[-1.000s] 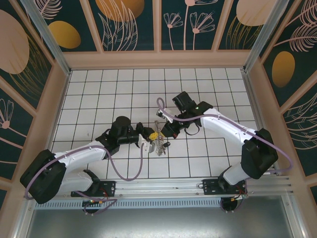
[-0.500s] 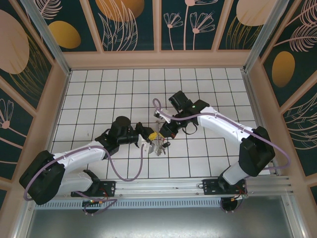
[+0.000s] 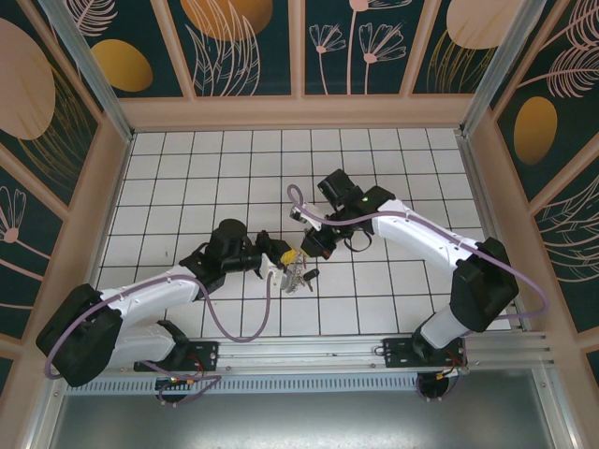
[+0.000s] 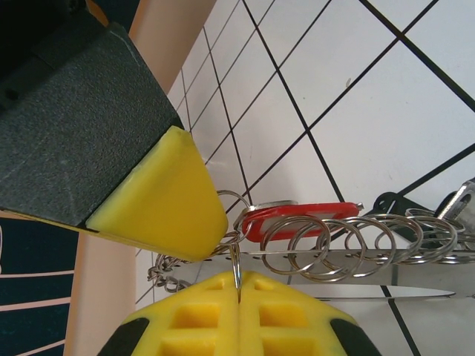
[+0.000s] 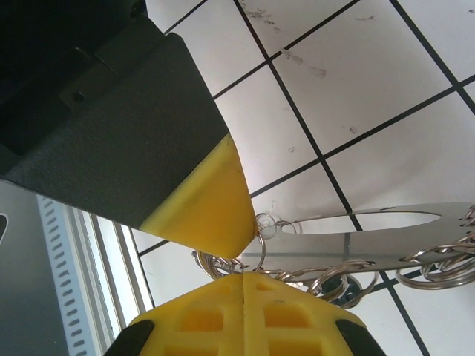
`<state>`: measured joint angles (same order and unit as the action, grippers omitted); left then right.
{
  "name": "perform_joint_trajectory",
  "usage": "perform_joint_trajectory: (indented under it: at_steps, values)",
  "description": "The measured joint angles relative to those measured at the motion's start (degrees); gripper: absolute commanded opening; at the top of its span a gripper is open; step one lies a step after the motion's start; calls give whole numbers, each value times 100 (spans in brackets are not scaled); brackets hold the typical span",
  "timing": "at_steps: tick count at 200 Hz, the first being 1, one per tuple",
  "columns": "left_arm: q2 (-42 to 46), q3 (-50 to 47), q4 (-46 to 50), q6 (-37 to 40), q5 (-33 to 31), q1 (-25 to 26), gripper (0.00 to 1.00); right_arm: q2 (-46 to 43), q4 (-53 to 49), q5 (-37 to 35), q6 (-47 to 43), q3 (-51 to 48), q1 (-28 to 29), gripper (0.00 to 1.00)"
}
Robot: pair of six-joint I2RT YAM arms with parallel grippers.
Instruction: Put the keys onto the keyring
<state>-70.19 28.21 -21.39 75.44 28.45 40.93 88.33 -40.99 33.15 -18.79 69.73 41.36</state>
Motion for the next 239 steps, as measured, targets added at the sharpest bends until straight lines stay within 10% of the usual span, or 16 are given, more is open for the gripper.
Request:
perform_joint_trajectory:
  at_steps: [239]
  values:
    - [-116, -13, -323, -1311, -63, 33, 0, 114, 291, 693, 874, 52, -190, 0]
